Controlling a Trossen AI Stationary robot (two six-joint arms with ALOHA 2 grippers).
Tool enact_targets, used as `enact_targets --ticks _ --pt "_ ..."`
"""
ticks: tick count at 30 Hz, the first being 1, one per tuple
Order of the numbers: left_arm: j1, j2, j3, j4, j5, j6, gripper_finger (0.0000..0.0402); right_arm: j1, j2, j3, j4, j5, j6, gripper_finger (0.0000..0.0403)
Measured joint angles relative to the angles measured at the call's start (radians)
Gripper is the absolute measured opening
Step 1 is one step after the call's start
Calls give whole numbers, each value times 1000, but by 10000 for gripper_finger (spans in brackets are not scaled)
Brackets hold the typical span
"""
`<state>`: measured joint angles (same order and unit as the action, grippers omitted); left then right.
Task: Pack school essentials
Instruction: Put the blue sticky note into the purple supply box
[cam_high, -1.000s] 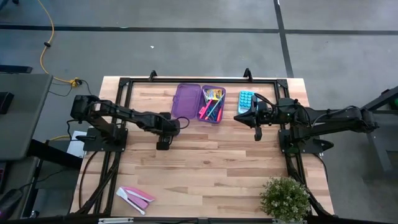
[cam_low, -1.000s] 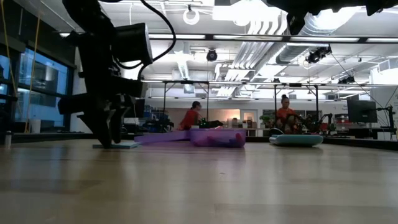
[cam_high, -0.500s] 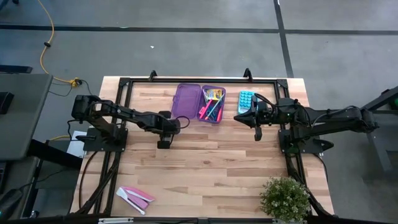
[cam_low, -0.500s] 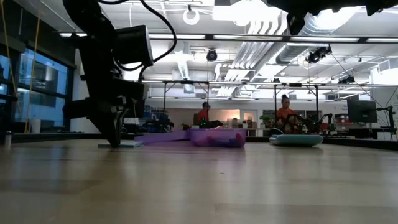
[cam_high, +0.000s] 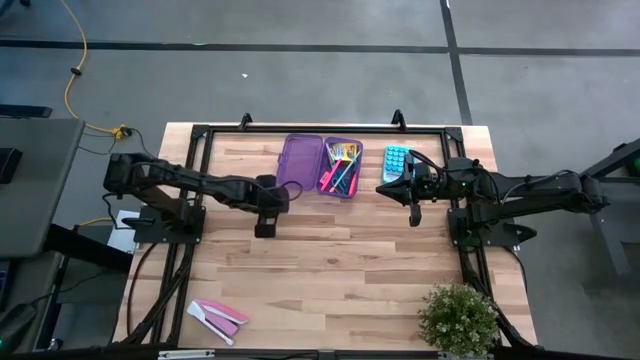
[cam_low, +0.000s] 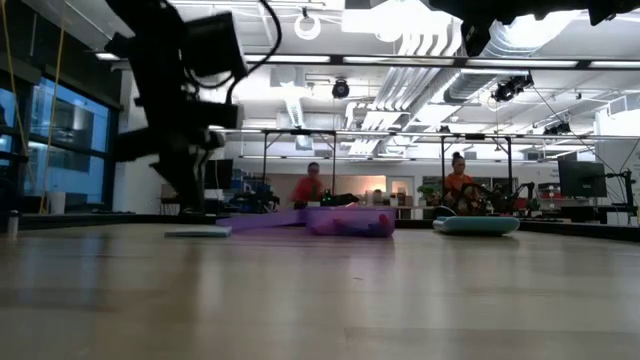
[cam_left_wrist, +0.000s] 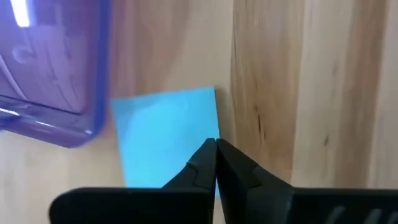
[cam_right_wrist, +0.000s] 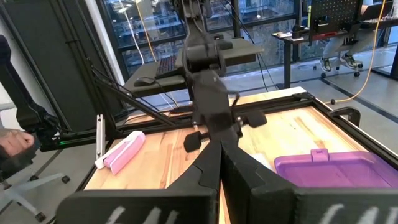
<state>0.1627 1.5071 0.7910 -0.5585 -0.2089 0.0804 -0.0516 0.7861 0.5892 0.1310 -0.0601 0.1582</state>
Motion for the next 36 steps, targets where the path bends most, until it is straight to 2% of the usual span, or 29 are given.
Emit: enact_targets --ticks 9,14,16,22,28,30,36 --pt "0 -169 34 -20 15 -31 0 0 0 0 0 0 -1 0" --pt "16 -205 34 -15 -69 -77 7 0 0 0 0 0 -1 0" --pt "44 -204 34 -18 -64 -118 20 0 0 0 0 0 1 0" --pt "134 -136 33 28 30 -153 52 0 0 0 0 0 1 0" --pt "145 -12 34 145 183 -237 6 0 0 0 -2 0 1 0" --pt "133 25 33 137 178 -291 6 0 0 0 -4 0 1 0" --pt "88 94 33 160 49 -367 2 0 0 0 -8 0 2 0"
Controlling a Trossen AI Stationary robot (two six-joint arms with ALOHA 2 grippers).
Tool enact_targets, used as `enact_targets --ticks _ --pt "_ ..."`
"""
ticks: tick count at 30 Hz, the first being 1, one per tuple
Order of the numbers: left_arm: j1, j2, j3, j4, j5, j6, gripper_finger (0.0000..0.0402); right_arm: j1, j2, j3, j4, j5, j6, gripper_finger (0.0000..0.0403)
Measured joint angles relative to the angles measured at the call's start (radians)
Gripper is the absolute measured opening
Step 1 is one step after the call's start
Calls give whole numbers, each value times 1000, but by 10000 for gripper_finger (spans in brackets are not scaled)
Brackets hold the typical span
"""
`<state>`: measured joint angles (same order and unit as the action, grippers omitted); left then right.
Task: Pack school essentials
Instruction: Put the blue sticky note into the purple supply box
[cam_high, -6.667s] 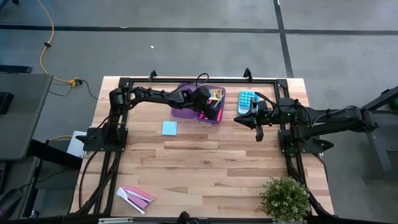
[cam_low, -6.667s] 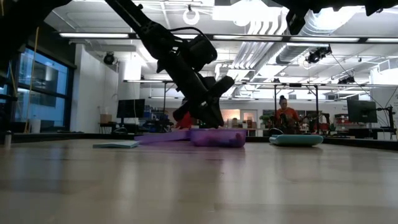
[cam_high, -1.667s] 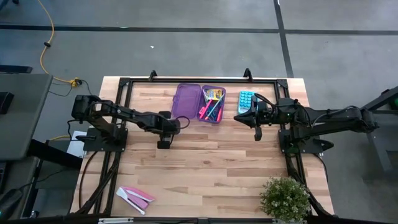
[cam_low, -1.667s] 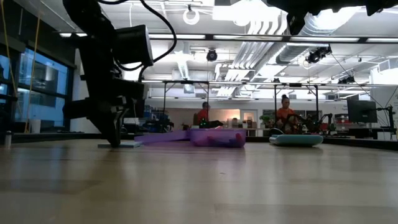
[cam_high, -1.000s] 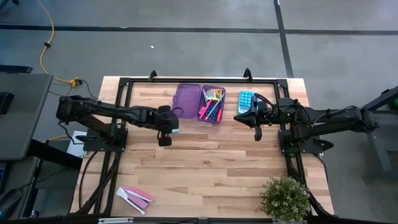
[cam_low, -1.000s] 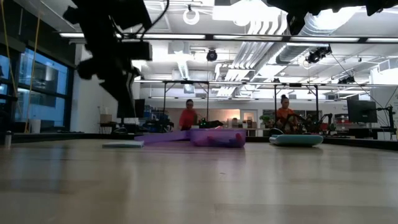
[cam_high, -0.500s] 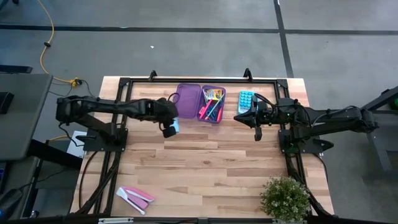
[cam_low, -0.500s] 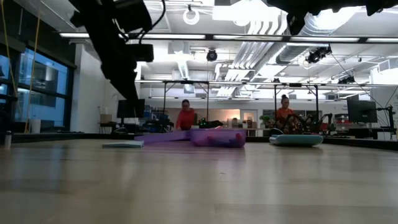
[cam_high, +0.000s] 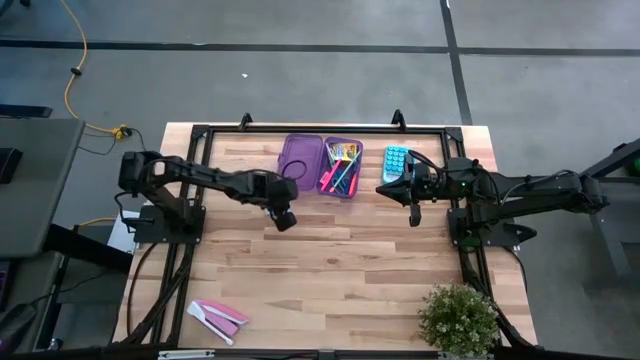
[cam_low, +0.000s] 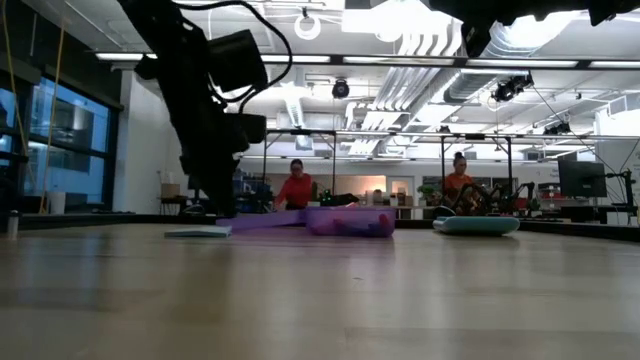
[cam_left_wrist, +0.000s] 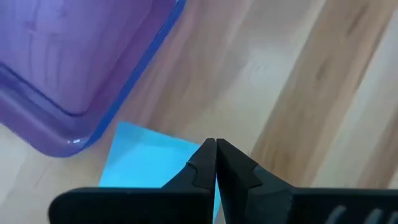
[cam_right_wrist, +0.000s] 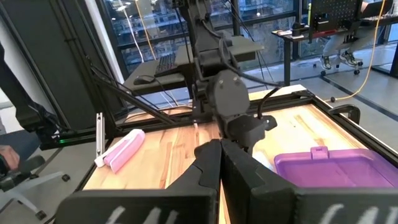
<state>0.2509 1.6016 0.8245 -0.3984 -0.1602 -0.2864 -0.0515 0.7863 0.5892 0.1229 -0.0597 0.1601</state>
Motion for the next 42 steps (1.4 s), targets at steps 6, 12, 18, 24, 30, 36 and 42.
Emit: enact_targets --ticks 6,12,18,24,30,36,42 --pt "-17 24 0 55 -72 -48 0 0 0 0 -5 0 23 0" --pt "-19 35 0 18 -113 -127 0 0 0 0 -7 -2 23 0" --pt "-55 35 0 -34 -90 -171 0 0 0 0 -11 -3 23 0" --pt "-141 35 -6 -134 -75 -245 0 0 0 0 -21 -4 23 0" --pt "-213 27 -53 -118 -76 -350 0 0 0 0 -31 -4 23 0" --pt "-235 -62 -44 35 -116 -288 0 0 0 0 -34 -5 16 0" --pt "-150 -54 -45 90 -209 -198 0 0 0 0 -46 -5 21 0"
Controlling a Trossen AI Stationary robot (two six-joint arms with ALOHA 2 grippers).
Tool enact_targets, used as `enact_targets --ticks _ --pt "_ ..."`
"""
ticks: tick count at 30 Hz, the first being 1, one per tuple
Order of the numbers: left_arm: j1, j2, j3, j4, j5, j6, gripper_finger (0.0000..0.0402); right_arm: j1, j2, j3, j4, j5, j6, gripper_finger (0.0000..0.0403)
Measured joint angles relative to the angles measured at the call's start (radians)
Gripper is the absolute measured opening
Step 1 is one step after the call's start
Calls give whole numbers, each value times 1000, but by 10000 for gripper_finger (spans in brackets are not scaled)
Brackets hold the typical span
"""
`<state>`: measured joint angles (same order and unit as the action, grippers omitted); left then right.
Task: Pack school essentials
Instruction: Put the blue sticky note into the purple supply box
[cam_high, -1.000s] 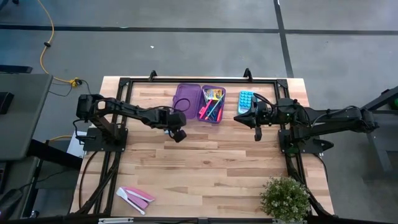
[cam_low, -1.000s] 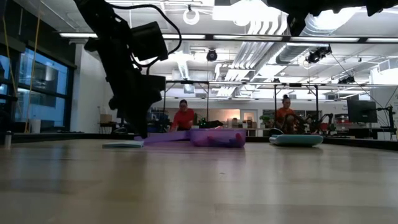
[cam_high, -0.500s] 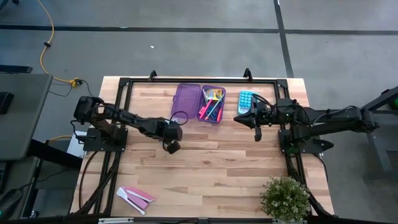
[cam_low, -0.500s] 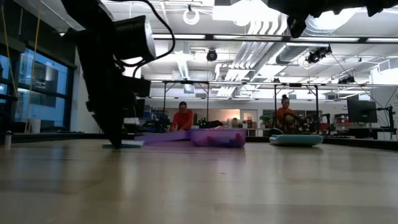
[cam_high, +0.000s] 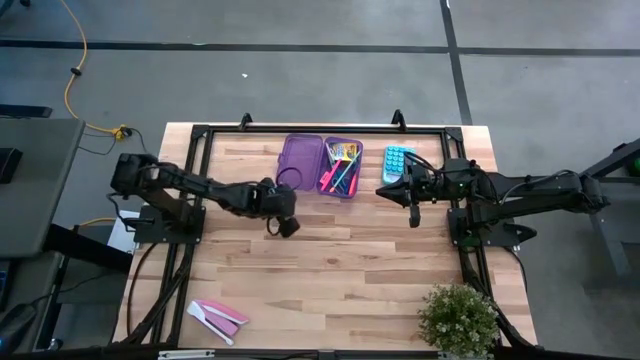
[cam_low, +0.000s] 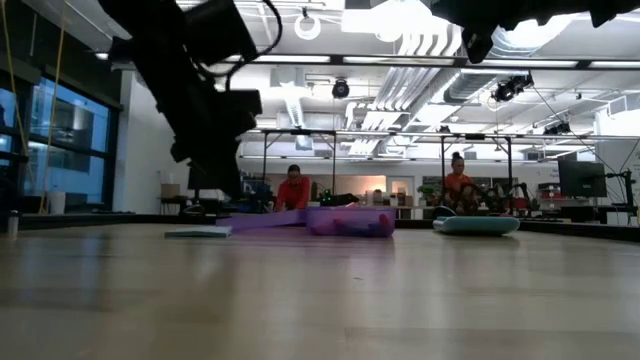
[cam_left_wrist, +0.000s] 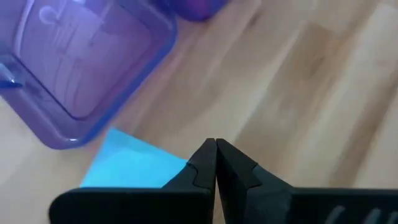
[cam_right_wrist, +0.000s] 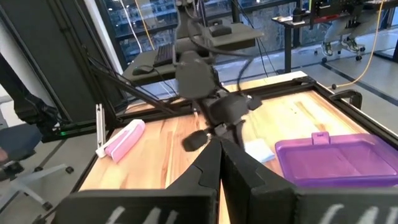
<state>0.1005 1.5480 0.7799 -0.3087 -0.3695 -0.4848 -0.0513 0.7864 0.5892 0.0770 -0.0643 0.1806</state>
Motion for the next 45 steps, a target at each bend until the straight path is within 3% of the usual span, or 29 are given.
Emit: enact_targets --ticks 10,16,27,37,45 --pt "140 96 0 141 87 106 0 0 0 0 -2 0 2 0" --pt "157 137 2 46 120 106 0 0 0 0 -7 0 26 0" --pt "55 73 -1 -158 199 52 0 0 0 0 -15 0 22 0" --pt "-46 53 -1 -458 96 -53 0 0 0 0 -36 0 21 0" --pt "-85 13 13 -483 176 -107 0 0 0 0 -36 0 16 0"
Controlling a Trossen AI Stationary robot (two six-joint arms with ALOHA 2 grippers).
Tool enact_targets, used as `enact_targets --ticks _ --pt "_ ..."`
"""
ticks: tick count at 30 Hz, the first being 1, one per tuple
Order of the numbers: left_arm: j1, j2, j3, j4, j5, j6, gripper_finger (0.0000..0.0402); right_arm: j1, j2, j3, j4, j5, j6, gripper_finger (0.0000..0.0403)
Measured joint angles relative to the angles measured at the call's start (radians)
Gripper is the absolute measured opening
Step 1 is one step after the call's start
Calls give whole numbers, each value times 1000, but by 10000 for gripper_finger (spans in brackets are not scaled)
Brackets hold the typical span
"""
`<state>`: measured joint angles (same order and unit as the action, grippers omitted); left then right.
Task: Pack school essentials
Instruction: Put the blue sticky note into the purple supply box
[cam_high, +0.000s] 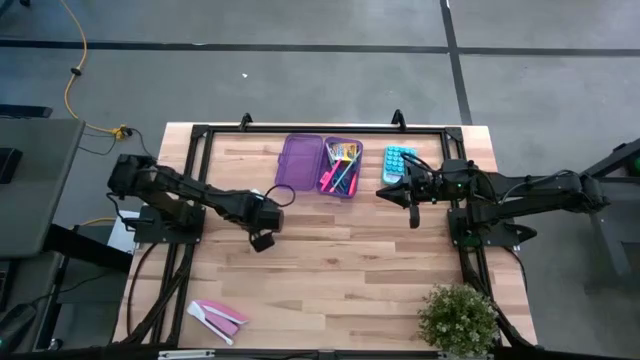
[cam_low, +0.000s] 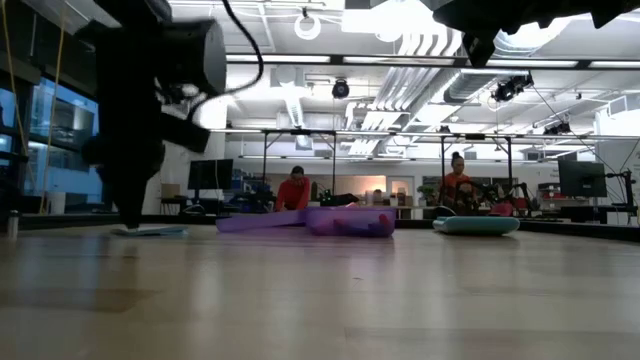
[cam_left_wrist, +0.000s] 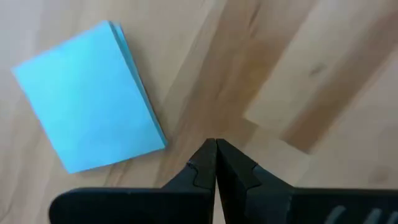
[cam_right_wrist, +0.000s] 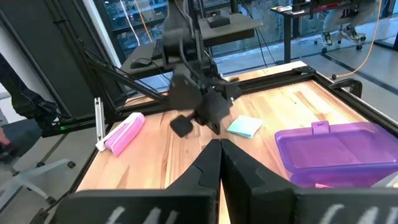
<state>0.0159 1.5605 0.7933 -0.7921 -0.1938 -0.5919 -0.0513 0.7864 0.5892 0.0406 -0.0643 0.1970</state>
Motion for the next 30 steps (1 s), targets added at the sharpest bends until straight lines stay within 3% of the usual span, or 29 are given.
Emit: enact_targets --ticks 7,9,18,22,30 --pt "1 -126 64 7 -224 35 3 0 0 0 -7 0 -22 0" --pt "20 -152 66 5 -240 34 12 0 0 0 -10 0 -22 0" --pt "177 -131 66 13 -105 50 119 0 0 0 -21 0 -22 0" --pt "247 -108 66 22 31 10 165 0 0 0 -40 0 -22 0" --pt "272 -27 66 34 60 0 202 0 0 0 -53 0 -23 0"
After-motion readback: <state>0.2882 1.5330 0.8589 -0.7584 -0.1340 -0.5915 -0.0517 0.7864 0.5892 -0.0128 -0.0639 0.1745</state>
